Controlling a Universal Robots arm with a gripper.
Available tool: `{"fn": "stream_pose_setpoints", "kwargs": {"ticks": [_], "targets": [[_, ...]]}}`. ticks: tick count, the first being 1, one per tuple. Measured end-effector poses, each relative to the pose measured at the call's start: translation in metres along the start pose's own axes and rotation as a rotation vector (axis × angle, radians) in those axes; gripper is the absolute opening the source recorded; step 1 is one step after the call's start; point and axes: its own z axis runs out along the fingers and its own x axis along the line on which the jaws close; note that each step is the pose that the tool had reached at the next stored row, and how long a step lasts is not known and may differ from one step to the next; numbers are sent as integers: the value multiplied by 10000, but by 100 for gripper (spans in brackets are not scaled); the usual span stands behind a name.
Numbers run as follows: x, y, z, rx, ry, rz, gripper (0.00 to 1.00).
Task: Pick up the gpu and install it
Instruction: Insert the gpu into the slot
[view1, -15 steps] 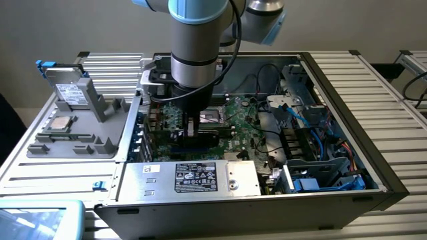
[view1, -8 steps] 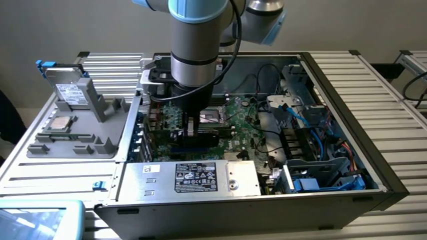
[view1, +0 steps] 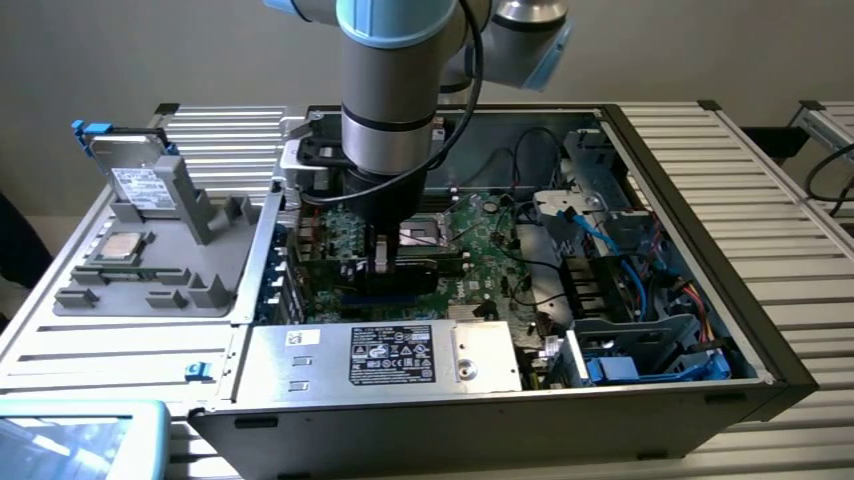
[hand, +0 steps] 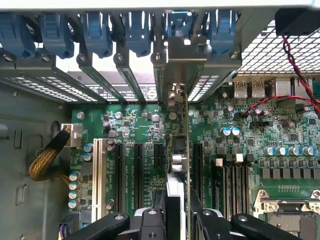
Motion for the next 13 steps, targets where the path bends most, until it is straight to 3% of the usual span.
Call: {"fn": "stream_pose_setpoints", "kwargs": {"ticks": [10,13], "targets": [[26,-1,0,-1,-10,-2,29],[43,-4,0,-3,-51,-7,29]]}}
